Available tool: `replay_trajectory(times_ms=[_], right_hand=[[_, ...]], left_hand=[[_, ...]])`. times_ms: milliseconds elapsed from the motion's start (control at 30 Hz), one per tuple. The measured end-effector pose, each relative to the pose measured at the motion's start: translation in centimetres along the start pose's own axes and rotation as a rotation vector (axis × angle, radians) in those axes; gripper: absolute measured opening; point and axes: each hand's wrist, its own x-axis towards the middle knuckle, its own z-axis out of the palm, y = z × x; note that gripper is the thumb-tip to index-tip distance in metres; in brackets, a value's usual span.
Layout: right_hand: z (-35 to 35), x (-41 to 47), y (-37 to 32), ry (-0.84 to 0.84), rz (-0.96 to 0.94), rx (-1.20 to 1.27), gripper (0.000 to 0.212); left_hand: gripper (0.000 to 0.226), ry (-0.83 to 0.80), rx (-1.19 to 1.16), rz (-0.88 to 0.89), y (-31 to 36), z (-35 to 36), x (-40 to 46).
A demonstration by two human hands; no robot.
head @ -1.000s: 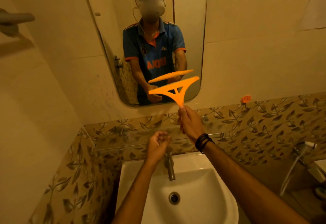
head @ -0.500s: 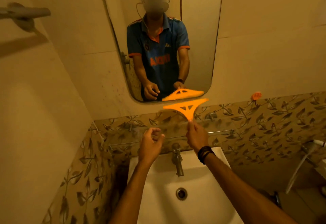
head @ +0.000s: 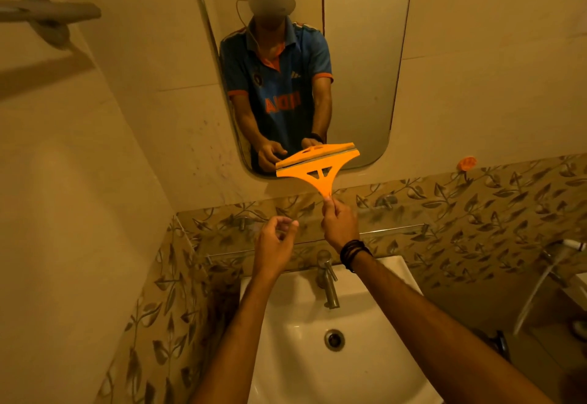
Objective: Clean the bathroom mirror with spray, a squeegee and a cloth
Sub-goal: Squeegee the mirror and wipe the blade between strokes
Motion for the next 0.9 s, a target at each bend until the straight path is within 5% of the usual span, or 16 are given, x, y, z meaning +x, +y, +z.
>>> replay_trajectory(times_ms=[267, 500, 900], right_hand=[[-0.6, -2.5, 0.7, -0.071, 0.272, 0.119, 0.042], [-2.7, -2.5, -6.8, 0.016, 0.012, 0.323, 0.038], [-6.6, 1.9, -15.3, 0.110, -0.213, 0.310, 0.042]], left_hand=[[0.010, -0.063, -0.016, 0.009, 1.1, -0.7, 0.5], [0.018, -0.020, 0.100, 0.119, 5.6, -3.3, 4.5], [0.026, 0.177, 0.118, 0.482, 15.9, -6.3, 10.4]])
